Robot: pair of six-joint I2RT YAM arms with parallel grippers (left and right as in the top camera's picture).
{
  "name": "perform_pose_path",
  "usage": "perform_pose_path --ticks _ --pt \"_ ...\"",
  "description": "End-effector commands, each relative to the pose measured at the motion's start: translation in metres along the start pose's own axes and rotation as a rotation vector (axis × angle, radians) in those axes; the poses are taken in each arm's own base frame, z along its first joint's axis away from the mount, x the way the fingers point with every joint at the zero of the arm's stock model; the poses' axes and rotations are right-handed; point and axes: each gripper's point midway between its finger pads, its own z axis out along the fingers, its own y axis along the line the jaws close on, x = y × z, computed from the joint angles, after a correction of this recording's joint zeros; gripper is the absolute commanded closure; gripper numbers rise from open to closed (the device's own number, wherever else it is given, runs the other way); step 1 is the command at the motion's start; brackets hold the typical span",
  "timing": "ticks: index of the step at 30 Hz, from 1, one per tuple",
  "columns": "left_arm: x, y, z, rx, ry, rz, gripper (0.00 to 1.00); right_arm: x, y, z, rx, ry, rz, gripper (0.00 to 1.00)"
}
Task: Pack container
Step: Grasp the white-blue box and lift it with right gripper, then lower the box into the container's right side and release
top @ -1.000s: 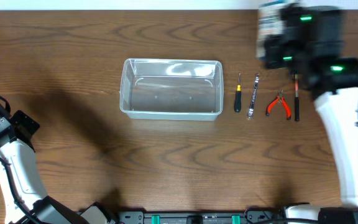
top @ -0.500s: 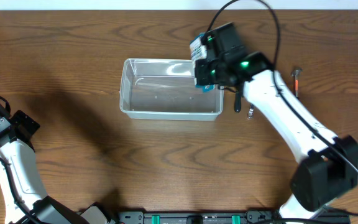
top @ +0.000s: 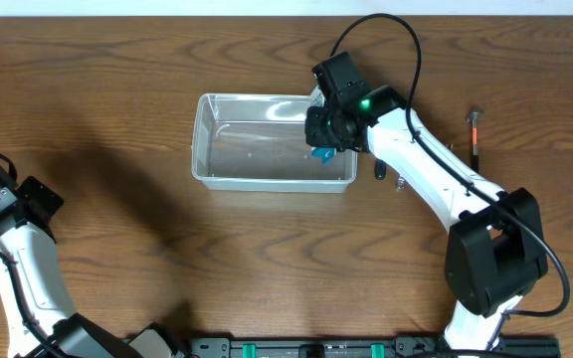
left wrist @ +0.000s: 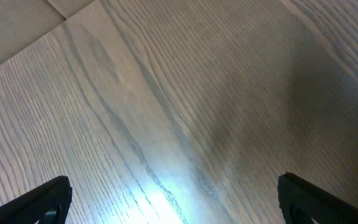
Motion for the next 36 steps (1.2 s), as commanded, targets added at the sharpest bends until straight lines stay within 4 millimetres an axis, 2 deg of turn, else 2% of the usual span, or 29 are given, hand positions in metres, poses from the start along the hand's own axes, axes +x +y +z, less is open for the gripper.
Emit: perform_pose_path --ticks 1,13,16,26,31,36 --pt "-0.013 0.003 -0.003 -0.015 -0.027 0.002 0.02 0.006 -0.014 0.014 0.080 0.014 0.015 0.99" --pt "-0.013 0.003 -0.003 -0.015 -0.027 0.002 0.02 0.020 -0.021 0.042 0.116 0.076 0.011 0.94" --pt "-0.013 0.003 -0.003 -0.015 -0.027 0.002 0.02 0.025 -0.023 0.043 0.123 0.094 0.023 0.98" --pt "-0.013 0.003 -0.003 -0.015 -0.027 0.002 0.02 0.030 -0.021 0.043 0.128 0.106 0.017 0.99" --pt "-0.013 0.003 -0.003 -0.015 -0.027 0.002 0.02 0.022 -0.019 0.035 0.130 0.068 -0.008 0.99" --pt "-0.013 0.003 -0.003 -0.015 -0.027 0.002 0.02 -0.003 -0.020 0.004 0.173 -0.066 -0.061 0.99"
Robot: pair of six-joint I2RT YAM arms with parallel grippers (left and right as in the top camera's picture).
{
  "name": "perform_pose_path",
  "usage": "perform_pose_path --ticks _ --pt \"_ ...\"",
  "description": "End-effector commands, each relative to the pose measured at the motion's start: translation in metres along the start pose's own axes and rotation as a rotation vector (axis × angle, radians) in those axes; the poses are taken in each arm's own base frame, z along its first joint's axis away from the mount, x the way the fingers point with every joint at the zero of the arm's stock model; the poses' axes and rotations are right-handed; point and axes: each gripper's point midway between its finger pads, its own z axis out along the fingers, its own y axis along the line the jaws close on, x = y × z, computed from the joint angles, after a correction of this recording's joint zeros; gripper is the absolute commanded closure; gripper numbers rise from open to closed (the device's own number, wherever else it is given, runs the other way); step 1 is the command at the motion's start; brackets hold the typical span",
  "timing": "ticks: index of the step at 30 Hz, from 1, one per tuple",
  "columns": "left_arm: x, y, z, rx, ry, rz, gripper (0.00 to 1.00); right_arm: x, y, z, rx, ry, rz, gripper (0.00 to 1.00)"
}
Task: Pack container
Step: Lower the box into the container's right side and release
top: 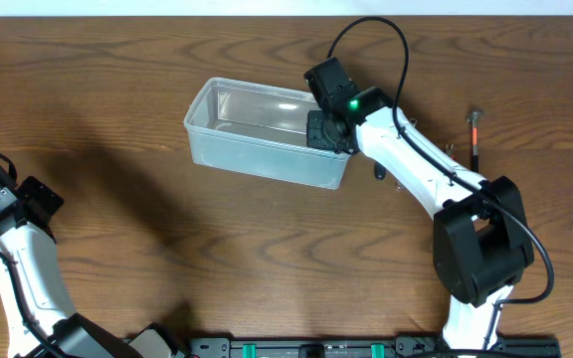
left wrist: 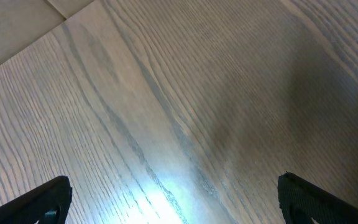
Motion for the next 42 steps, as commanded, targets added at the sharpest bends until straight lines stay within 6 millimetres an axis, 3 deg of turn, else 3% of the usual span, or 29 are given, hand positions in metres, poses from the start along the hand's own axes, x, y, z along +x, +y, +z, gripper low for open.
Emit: perform_pose_path --ticks 1,7,16,27,36,42 --pt "-0.013 0.003 -0.003 -0.015 -0.027 0.002 0.02 -0.007 -0.005 -0.023 0.047 -0.076 -0.038 0.99" --pt "-0.013 0.003 -0.003 -0.015 -0.027 0.002 0.02 -0.018 -0.004 -0.053 0.035 -0.143 -0.031 0.99" --pt "-0.013 0.003 -0.003 -0.015 -0.027 0.002 0.02 0.002 -0.008 -0.052 0.065 -0.074 -0.009 0.99" --pt "-0.013 0.003 -0.003 -0.015 -0.027 0.002 0.02 0.041 0.023 -0.056 0.062 -0.010 -0.009 0.99" --pt "-0.013 0.003 -0.003 -0.015 -0.027 0.002 0.02 0.038 0.009 -0.053 0.101 -0.017 0.072 0.99" --pt "-0.013 0.003 -0.003 -0.015 -0.027 0.002 0.02 0.045 0.001 -0.036 0.110 -0.011 0.090 0.99"
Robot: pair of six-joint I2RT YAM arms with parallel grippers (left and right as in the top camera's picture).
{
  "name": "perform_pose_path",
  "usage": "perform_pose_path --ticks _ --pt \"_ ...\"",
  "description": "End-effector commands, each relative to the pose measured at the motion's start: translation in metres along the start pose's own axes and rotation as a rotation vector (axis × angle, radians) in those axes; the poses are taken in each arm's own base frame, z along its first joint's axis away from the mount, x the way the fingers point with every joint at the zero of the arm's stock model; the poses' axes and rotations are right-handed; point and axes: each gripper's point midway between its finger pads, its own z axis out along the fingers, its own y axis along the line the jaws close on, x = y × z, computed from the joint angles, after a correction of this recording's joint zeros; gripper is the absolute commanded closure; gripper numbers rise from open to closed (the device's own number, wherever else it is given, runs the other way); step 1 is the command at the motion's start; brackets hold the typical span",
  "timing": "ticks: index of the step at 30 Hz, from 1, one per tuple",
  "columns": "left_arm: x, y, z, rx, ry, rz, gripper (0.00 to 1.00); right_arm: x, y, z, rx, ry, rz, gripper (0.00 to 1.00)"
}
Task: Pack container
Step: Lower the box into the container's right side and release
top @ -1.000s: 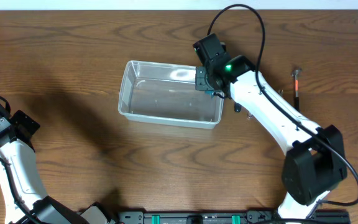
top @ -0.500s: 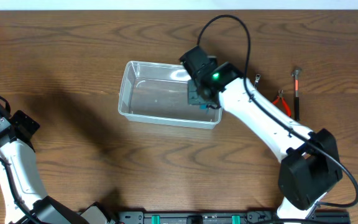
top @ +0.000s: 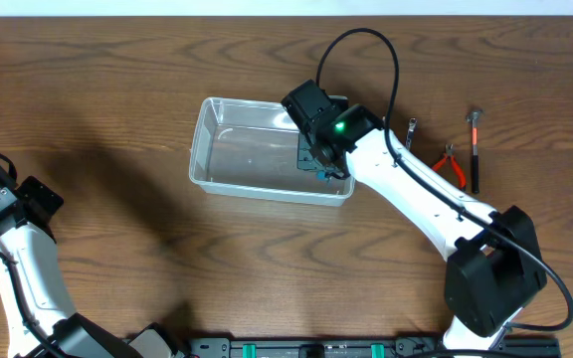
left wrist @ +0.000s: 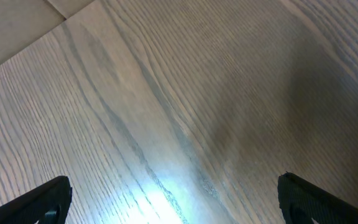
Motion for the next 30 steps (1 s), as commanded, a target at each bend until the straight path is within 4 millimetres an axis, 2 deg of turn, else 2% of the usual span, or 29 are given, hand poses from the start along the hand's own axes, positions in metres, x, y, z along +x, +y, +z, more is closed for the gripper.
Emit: perform_pose_path --ticks 1,4,9,12,21,24,27,30 --pt "-0.013 0.003 -0.003 -0.015 -0.027 0.001 0.02 0.005 -0.012 0.008 0.029 -0.009 0.038 0.99" --pt "-0.013 0.003 -0.003 -0.015 -0.027 0.001 0.02 0.009 -0.016 0.020 0.029 -0.011 0.045 0.98" --pt "-0.013 0.003 -0.003 -0.015 -0.027 0.001 0.02 0.006 -0.017 0.023 0.024 -0.022 0.053 0.99" --pt "-0.013 0.003 -0.003 -0.015 -0.027 0.001 0.02 0.003 -0.019 0.024 0.023 -0.026 0.062 0.90" --pt "-0.013 0.003 -0.003 -0.015 -0.027 0.001 0.02 0.001 -0.030 0.025 0.039 -0.013 0.099 0.83" --pt "-0.013 0.003 -0.003 -0.015 -0.027 0.001 0.02 0.001 -0.030 0.025 0.041 -0.011 0.098 0.76" --pt "-0.013 0.003 -0.003 -0.015 -0.027 0.001 0.02 0.002 -0.030 0.025 0.041 -0.010 0.098 0.58" --pt "-0.013 0.003 -0.003 -0.015 -0.027 0.001 0.02 0.002 -0.030 0.025 0.041 -0.011 0.098 0.53"
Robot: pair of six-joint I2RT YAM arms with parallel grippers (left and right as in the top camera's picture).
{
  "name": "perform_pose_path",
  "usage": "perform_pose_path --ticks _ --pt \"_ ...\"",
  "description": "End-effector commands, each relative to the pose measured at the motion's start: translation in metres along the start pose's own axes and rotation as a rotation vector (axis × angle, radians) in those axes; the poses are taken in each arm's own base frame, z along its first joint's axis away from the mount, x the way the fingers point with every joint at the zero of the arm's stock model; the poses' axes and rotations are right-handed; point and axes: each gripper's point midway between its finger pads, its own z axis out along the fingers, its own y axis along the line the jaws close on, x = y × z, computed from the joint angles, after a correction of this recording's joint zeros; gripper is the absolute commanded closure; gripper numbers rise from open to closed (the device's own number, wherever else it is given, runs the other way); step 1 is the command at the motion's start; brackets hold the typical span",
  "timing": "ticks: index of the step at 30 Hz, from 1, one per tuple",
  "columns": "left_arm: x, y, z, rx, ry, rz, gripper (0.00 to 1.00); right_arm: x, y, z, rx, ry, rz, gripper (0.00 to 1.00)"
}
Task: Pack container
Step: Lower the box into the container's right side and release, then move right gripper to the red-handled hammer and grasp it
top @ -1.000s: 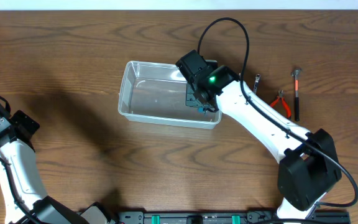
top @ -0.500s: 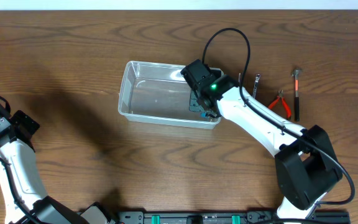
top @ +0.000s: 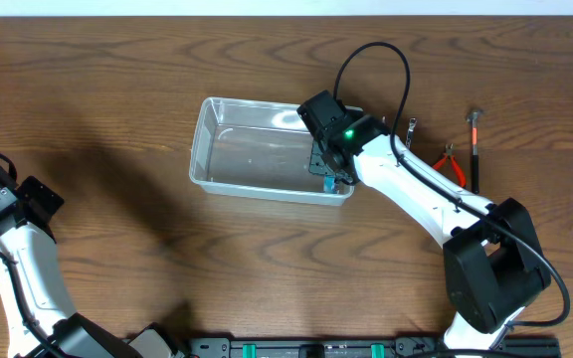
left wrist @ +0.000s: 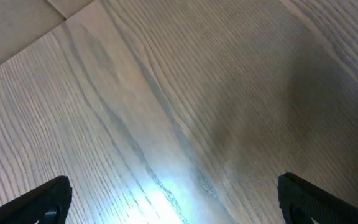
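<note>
The clear plastic container [top: 252, 149] lies on the wooden table, long side left to right. My right gripper [top: 329, 175] points down at the container's right end, by its near-right corner. A small blue bit [top: 327, 185] shows at its tips; the wrist hides the fingers, so what they hold stays unclear. My left gripper [left wrist: 174, 199] is open over bare wood, with both dark fingertips [left wrist: 48, 198] far apart and nothing between them. The left arm [top: 8, 214] stands at the table's left edge, far from the container.
Red-handled pliers [top: 453, 164], a dark-handled hammer-like tool [top: 475, 139] and a small metal piece [top: 411, 126] lie on the table to the right of the container. The right arm's white links [top: 416, 194] cross over that area.
My right gripper has shifted a little to the right and nearer, from inside the container's right part to its right end. The container and the left arm are where they were.
At first my right gripper was at the container's right end with a blue bit at its tips. Then the container stood tilted and shifted to the left. After that it lay flat again, slightly nearer than at first, and it remains there now.
</note>
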Motion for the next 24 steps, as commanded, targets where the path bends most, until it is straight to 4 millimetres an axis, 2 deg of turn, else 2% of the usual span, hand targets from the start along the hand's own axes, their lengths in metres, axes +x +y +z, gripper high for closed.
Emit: perform_pose_path --ticks 1,5,8,11,13,15,17,19,22,24 --pt "-0.013 0.003 -0.003 -0.015 -0.027 0.002 0.02 -0.007 -0.004 -0.005 0.006 -0.026 0.019 0.51" --pt "-0.013 0.003 -0.003 -0.015 -0.027 0.002 0.02 -0.009 -0.002 -0.007 -0.002 -0.035 -0.005 0.50" --pt "-0.013 0.003 -0.003 -0.015 -0.027 0.002 0.02 -0.018 0.002 -0.018 -0.023 -0.063 -0.024 0.49" --pt "-0.013 0.003 -0.003 -0.015 -0.027 0.002 0.02 -0.040 0.007 -0.051 -0.058 -0.158 -0.058 0.48" --pt "-0.013 0.003 -0.003 -0.015 -0.027 0.002 0.02 -0.061 0.010 -0.087 -0.091 -0.257 -0.082 0.45" --pt "-0.013 0.003 -0.003 -0.015 -0.027 0.002 0.02 -0.082 0.003 -0.127 -0.103 -0.365 -0.089 0.38" --pt "-0.013 0.003 -0.003 -0.015 -0.027 0.002 0.02 -0.100 -0.015 -0.164 -0.090 -0.471 -0.071 0.33" --pt "-0.013 0.003 -0.003 -0.015 -0.027 0.002 0.02 -0.111 -0.041 -0.190 -0.069 -0.534 -0.019 0.29" --pt "-0.013 0.003 -0.003 -0.015 -0.027 0.002 0.02 -0.121 -0.095 -0.209 0.001 -0.561 0.077 0.26" --pt "-0.013 0.003 -0.003 -0.015 -0.027 0.002 0.02 -0.124 -0.136 -0.208 0.072 -0.539 0.149 0.23"
